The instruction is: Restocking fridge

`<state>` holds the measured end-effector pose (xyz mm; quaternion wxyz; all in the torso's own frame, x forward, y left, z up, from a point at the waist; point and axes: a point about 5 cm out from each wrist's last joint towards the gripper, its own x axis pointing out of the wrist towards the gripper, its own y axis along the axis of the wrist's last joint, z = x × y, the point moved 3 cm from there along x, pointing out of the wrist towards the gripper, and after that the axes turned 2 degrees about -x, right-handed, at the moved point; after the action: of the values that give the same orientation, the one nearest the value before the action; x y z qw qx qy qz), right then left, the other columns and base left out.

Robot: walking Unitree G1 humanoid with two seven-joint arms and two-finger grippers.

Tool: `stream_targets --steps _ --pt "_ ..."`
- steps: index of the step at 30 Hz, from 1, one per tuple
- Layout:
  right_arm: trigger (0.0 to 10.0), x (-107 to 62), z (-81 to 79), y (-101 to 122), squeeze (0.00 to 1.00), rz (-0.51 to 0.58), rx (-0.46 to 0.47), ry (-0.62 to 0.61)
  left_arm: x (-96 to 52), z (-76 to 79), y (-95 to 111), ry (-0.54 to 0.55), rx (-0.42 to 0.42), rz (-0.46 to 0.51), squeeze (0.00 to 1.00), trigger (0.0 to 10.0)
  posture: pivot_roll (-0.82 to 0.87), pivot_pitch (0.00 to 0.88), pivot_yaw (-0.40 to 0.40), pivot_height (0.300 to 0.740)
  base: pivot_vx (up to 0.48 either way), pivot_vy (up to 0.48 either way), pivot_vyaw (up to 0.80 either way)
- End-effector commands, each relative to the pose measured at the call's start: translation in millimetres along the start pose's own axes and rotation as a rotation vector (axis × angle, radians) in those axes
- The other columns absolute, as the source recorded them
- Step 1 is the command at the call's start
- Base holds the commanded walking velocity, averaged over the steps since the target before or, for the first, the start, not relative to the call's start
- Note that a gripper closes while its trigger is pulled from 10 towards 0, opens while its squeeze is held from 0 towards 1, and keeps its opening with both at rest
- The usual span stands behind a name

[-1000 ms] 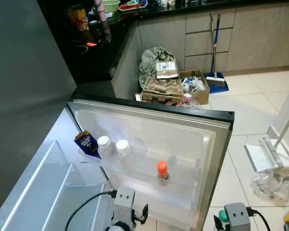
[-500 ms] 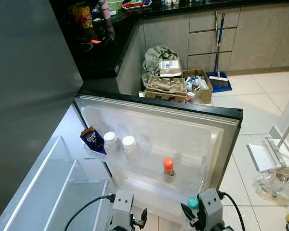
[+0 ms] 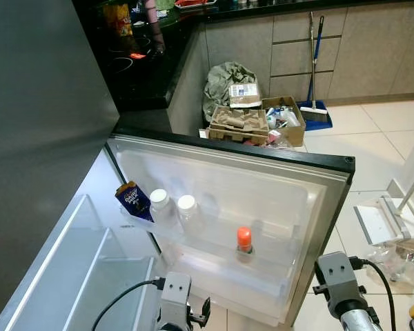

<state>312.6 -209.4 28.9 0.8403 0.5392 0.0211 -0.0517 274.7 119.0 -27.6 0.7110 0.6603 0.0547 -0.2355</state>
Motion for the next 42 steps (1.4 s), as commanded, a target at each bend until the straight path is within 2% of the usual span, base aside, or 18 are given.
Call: stream_targets --steps 1,2,3,4,5,6,7,8,15,16,19,20,25,27,30,34,35,42 --pt "10.0 -6.2 -8.9 -7 0.00 -0.014 -0.016 0.013 -4.1 -5.5 -5 0.006 0.022 -0.016 0.00 10.0 -0.09 0.148 0.107 0.740 0.000 0.000 0.00" --pt "10.0 -6.2 -8.9 -7 0.00 -0.014 -0.016 0.013 -4.1 -5.5 -5 0.006 0.022 -0.016 0.00 10.0 -0.09 0.148 0.107 0.740 0.000 0.000 0.00" --pt "10.0 -10.0 -22.4 -8 0.00 -0.020 0.072 0.101 -4.0 -5.2 -5 0.005 0.022 -0.015 0.00 10.0 -0.09 0.149 0.108 0.740 0.000 0.000 0.00" --pt "10.0 -10.0 -22.4 -8 0.00 -0.020 0.072 0.101 -4.0 -5.2 -5 0.005 0.022 -0.015 0.00 10.0 -0.09 0.149 0.108 0.740 0.000 0.000 0.00" --pt "10.0 -12.6 -30.6 -8 0.00 -0.020 0.124 0.165 -4.0 -5.2 -5 0.004 0.022 -0.015 0.00 10.0 -0.09 0.149 0.108 0.740 0.000 0.000 0.00" --pt "10.0 -17.4 -43.6 -6 0.00 -0.009 0.182 0.282 -4.1 -5.2 -5 0.004 0.022 -0.014 0.00 10.0 -0.09 0.153 0.107 0.740 0.000 0.000 0.00" --pt "10.0 -21.7 -52.4 -2 0.00 0.019 0.216 0.365 -4.2 -5.2 -5 0.003 0.022 -0.014 0.00 10.0 -0.09 0.153 0.107 0.740 0.000 0.000 0.00" --pt "10.0 -23.8 -55.7 2 0.00 0.047 0.217 0.395 -4.3 -5.4 -5 0.003 0.022 -0.014 0.00 10.0 -0.08 0.156 0.108 0.740 0.000 0.000 0.00" --pt "10.0 -9.5 -51.2 9 0.00 0.054 0.146 0.335 -6.1 -7.3 -3 0.000 0.030 -0.008 0.00 10.0 -0.07 0.171 0.118 0.740 0.000 0.000 0.00" --pt "10.0 -2.4 -47.4 15 0.00 0.072 0.102 0.310 -7.0 -7.9 -3 -0.001 0.033 -0.005 0.00 10.0 -0.07 0.174 0.120 0.740 0.000 0.000 0.00" --pt "10.0 10.8 -39.0 24 0.00 0.084 0.043 0.272 -7.9 -8.8 -2 -0.003 0.038 0.000 0.00 10.0 -0.06 0.184 0.121 0.740 0.000 0.000 0.00" --pt "10.0 10.8 -39.0 24 0.00 0.084 0.043 0.272 -7.9 -8.8 -2 -0.003 0.038 0.000 0.00 10.0 -0.06 0.184 0.121 0.740 0.000 0.000 0.00" --pt "10.0 29.4 -14.6 37 0.00 0.096 -0.019 0.182 -11.6 -10.2 -1 -0.004 0.046 0.006 0.00 10.0 -0.03 0.203 0.119 0.740 0.000 0.000 0.00" --pt "10.0 30.4 -13.0 38 0.00 0.097 -0.022 0.182 -13.1 -10.6 -2 -0.002 0.046 0.007 0.00 10.0 -0.03 0.203 0.119 0.740 0.000 0.000 0.00" --pt "10.0 29.7 -15.3 37 0.00 0.096 -0.019 0.195 -14.0 -11.0 -2 0.000 0.044 0.007 0.00 10.0 -0.04 0.205 0.117 0.740 0.000 0.000 0.00" --pt "10.0 14.2 -34.1 18 0.00 0.048 0.021 0.242 -14.8 -10.1 -5 0.002 0.042 -0.002 0.00 10.0 -0.04 0.203 0.116 0.740 0.000 0.000 0.00" --pt "10.0 14.2 -34.1 18 0.00 0.048 0.021 0.242 -14.8 -10.1 -5 0.002 0.042 -0.002 0.00 10.0 -0.04 0.203 0.116 0.740 0.000 0.000 0.00" --pt "10.0 -16.3 -49.1 -24 0.00 -0.118 0.071 0.224 -9.3 -5.7 0 0.000 0.033 0.003 0.00 10.0 -0.05 0.198 0.116 0.740 0.000 0.000 0.00"
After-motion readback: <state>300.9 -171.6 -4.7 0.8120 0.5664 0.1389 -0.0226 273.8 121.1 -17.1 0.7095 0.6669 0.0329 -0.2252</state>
